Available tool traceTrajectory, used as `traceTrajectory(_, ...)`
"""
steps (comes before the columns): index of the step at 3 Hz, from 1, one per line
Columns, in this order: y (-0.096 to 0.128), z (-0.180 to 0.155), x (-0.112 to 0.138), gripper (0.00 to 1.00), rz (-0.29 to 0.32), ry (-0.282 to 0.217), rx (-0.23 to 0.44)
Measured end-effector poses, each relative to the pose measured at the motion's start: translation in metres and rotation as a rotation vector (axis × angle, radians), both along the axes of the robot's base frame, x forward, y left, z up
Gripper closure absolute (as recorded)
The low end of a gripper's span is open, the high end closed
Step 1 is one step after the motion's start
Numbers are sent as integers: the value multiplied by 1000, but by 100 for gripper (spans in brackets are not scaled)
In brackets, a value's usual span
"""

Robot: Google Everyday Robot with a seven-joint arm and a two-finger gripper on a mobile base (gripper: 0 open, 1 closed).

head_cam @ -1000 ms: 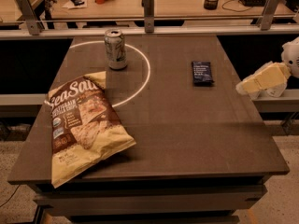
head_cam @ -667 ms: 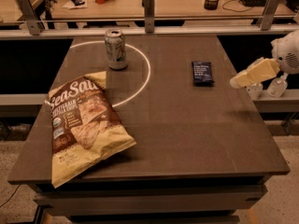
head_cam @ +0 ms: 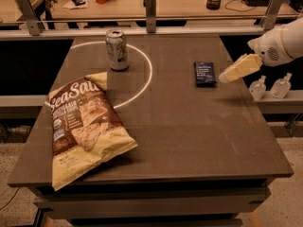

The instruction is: Move rxbar blueberry near brown chip bag

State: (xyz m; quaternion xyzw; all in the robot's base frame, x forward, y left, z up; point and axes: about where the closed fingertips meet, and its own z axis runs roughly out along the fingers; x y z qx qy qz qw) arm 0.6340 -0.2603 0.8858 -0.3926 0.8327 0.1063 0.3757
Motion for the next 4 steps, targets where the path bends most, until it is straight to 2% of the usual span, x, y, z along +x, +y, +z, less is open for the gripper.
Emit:
traceTrajectory(2,29,-15,23,0,115,39,28)
traceTrajectory(3,47,-26,32,0,195,54,2)
traceTrajectory(4,50,-29,33,0,193,61,2)
